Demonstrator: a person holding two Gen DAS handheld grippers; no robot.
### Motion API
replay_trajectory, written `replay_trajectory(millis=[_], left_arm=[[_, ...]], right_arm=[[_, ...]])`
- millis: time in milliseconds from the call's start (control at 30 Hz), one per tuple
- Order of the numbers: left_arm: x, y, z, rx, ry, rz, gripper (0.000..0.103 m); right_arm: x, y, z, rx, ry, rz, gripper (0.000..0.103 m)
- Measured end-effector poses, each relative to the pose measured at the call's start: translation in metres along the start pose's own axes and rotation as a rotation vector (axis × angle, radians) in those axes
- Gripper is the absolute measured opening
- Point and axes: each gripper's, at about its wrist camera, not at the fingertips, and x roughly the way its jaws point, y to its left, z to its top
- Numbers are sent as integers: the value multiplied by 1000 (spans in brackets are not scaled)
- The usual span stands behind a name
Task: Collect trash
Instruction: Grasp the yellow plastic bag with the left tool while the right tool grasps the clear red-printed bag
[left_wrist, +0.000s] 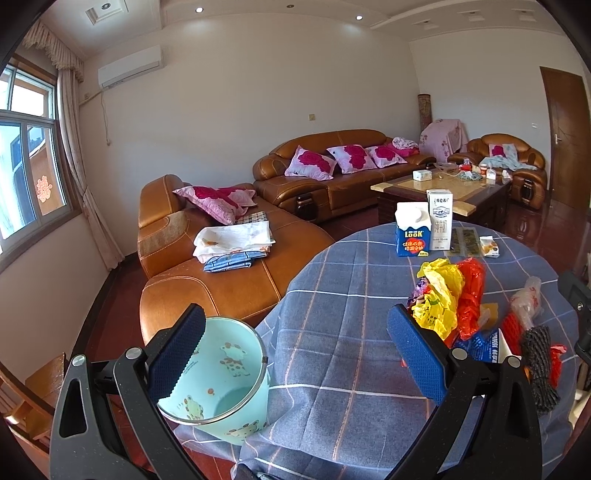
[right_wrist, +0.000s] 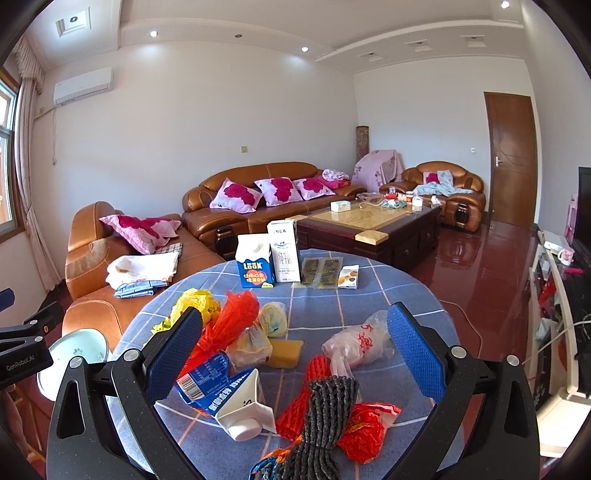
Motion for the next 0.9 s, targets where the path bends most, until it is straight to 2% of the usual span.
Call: replay_trajectory(millis=[167, 367, 500, 567, 667, 733, 767, 800, 833, 900], left_arm=[[19, -32, 5, 54, -23, -34, 97], [44, -68, 1, 95, -6, -74, 97], [58, -85, -5, 101, 29, -116, 97], [64, -91, -8, 108, 48, -140, 93], [69, -99, -12, 110, 73, -185, 73], [72, -101, -14, 103, 99, -231, 39], [72, -101, -15, 96, 112, -251, 29], [72, -101, -15, 93, 117, -270, 8], [71, -100, -15, 94, 115, -278, 0], [66, -99, -13, 95, 99, -281, 0]], right_arm=[[22, -11, -9, 20, 31, -4, 96], [47, -22, -19, 44, 84, -19, 81], [54, -27, -25, 55, 99, -27, 81], [55, -26, -27, 47, 94, -31, 81], [57, -26, -29, 41, 96, -33, 81], [56, -25, -30, 41, 99, -30, 81], [56, -24, -30, 38, 100, -31, 81], [55, -24, -30, 36, 98, -32, 81], [55, -24, -29, 36, 96, -33, 81], [53, -25, -27, 39, 92, -33, 81]])
